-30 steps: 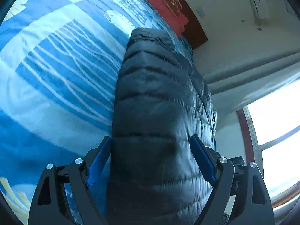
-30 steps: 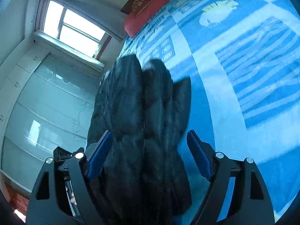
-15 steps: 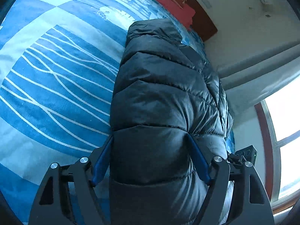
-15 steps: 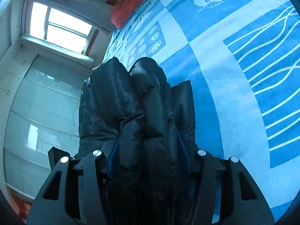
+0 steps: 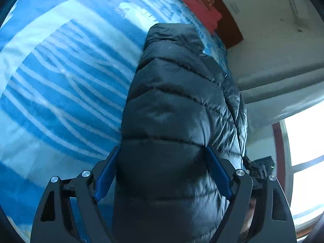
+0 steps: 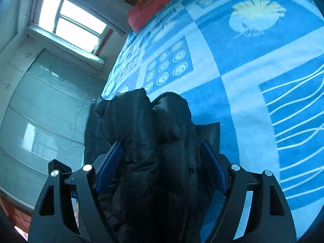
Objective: Fold large clothes
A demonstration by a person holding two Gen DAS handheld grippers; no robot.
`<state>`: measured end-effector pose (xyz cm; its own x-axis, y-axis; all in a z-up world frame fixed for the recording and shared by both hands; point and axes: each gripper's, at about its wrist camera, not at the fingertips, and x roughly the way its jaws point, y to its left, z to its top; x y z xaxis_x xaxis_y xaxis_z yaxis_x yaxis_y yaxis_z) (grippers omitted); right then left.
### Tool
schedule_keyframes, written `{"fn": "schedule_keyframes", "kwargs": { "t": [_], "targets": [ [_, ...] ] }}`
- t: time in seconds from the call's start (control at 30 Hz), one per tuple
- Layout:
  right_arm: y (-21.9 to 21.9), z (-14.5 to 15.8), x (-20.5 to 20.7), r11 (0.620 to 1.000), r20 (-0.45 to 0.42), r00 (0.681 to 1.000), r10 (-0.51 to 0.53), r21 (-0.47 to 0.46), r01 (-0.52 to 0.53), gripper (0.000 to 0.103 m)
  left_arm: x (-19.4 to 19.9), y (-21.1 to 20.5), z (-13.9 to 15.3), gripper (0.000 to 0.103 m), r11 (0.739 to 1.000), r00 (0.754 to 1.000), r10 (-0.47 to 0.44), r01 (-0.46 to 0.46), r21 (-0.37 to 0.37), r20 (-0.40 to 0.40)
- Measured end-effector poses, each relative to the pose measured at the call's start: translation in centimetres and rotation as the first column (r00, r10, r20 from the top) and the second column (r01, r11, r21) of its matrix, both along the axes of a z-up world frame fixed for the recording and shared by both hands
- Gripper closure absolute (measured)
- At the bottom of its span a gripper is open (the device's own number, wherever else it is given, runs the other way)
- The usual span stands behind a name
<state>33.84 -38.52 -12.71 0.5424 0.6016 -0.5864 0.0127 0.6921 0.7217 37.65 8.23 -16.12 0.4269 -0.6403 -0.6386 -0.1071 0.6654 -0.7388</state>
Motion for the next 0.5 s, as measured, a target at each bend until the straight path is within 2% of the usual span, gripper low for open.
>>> {"fn": "schedule_keyframes", "kwargs": {
  "t": [0.13, 0.2, 0.3, 0.4, 0.5],
  "targets": [
    [-0.3, -0.6, 0.3, 1.000, -0.006, 1.000, -0.003, 0.029, 0.003, 0.025, -1.4, 1.0, 1.3, 0.021, 0.999, 0.999, 0.027, -0.028, 0.019, 0.046],
    [-0.3, -0.8, 0.6, 0.999, -0.008, 1.000, -0.006, 0.035, 0.007, 0.025, -0.6, 1.3, 1.8, 0.021, 0.998, 0.995, 0.046, -0.049, 0.034, 0.084],
    [-0.3, -1.0, 0.4, 0.999, -0.007, 1.000, -0.010, 0.039, 0.011, 0.027, 1.5, 0.8, 1.3, 0.021, 0.998, 0.996, 0.036, -0.040, 0.044, 0.076],
    [-0.5, -1.4, 0.0, 0.999, -0.009, 1.000, -0.013, 0.043, 0.013, 0.035, 2.8, -0.1, 0.3, 0.021, 0.999, 0.998, 0.007, -0.010, 0.052, 0.060],
    [-0.6, -1.9, 0.1, 0.999, -0.023, 1.000, -0.013, 0.043, 0.014, 0.046, 3.3, -1.4, 0.1, 0.030, 0.991, 0.997, -0.027, 0.017, 0.131, 0.073]
  ]
}}
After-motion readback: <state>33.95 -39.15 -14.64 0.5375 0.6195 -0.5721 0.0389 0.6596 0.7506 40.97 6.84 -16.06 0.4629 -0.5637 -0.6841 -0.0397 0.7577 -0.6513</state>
